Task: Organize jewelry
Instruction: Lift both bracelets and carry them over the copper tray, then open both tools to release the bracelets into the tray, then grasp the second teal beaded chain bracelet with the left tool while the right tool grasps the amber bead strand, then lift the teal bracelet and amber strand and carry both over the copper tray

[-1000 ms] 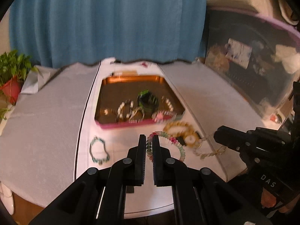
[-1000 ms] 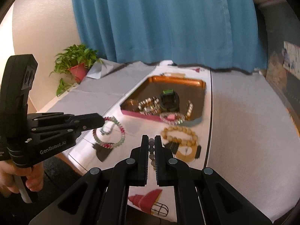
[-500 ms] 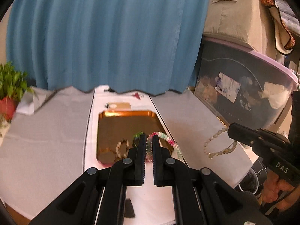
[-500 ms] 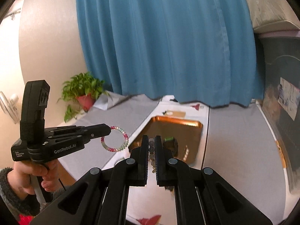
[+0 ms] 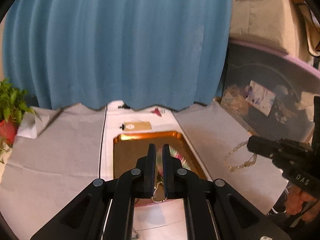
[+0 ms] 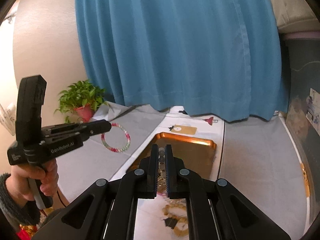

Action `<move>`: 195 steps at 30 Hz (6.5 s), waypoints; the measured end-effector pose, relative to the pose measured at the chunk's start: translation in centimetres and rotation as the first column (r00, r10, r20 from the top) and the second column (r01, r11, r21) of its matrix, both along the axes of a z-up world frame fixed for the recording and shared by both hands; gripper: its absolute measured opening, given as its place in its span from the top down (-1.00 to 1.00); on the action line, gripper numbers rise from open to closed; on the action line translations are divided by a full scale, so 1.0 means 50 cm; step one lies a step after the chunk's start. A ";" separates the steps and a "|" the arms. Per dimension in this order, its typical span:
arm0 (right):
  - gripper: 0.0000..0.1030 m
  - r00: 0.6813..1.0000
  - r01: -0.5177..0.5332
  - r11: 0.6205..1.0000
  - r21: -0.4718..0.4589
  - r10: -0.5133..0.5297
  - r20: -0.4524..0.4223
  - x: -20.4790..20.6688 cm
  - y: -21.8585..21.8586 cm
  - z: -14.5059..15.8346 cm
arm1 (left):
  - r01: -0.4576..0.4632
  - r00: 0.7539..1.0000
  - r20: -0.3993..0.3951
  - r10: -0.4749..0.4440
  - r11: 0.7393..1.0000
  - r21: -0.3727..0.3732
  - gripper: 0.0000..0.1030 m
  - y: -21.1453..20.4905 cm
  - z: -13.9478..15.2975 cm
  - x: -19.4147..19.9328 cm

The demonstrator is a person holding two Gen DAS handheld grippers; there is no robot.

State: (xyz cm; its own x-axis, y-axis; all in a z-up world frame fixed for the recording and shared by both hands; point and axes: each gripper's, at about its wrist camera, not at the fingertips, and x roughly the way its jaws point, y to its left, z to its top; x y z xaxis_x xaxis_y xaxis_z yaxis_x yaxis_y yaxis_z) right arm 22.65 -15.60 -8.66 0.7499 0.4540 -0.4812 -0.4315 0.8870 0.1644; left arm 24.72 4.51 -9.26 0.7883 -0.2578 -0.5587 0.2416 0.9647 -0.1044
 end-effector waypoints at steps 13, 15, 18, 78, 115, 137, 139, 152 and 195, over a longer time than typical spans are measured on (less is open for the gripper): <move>0.88 0.937 -0.035 0.996 -0.082 0.004 -0.351 0.148 0.032 -0.326 | -0.005 0.957 -0.291 -0.006 0.999 -0.037 0.92 0.009 -0.286 0.090; 0.88 0.933 -0.026 0.996 -0.081 -0.005 -0.359 0.160 0.035 -0.344 | -0.006 0.951 -0.310 -0.007 0.999 -0.040 0.92 0.011 -0.305 0.090; 0.88 0.921 -0.012 0.995 -0.099 -0.028 -0.389 0.187 0.039 -0.359 | 0.008 0.946 -0.323 -0.018 0.999 -0.032 0.92 0.009 -0.323 0.089; -1.00 0.994 0.015 0.995 -0.096 -0.026 -0.108 -0.162 -0.051 -0.298 | -0.148 0.956 -0.252 0.149 0.989 0.023 -0.74 0.134 -0.276 -0.196; 0.75 0.977 0.052 0.961 -0.273 -0.106 -0.186 -0.167 -0.035 -0.356 | 0.015 0.961 -0.277 0.013 0.995 0.098 0.99 0.000 -0.356 -0.217; 0.57 0.979 0.076 0.951 -0.300 -0.128 -0.158 -0.164 -0.008 -0.379 | 0.049 0.969 -0.247 -0.012 0.988 0.146 0.87 0.005 -0.361 -0.189; 0.57 0.980 0.074 0.952 -0.297 -0.125 -0.156 -0.161 -0.009 -0.380 | 0.049 0.969 -0.247 -0.011 0.988 0.146 0.92 0.003 -0.361 -0.188; 0.75 0.973 0.087 0.967 -0.238 -0.134 -0.186 -0.162 -0.013 -0.376 | 0.004 0.940 -0.340 -0.041 0.994 -0.109 0.93 0.022 -0.359 -0.203; 0.75 0.997 0.064 0.994 -0.088 -0.066 -0.026 -0.070 0.025 0.009 | -0.026 0.999 0.022 0.024 0.997 0.074 0.93 -0.097 0.013 -0.101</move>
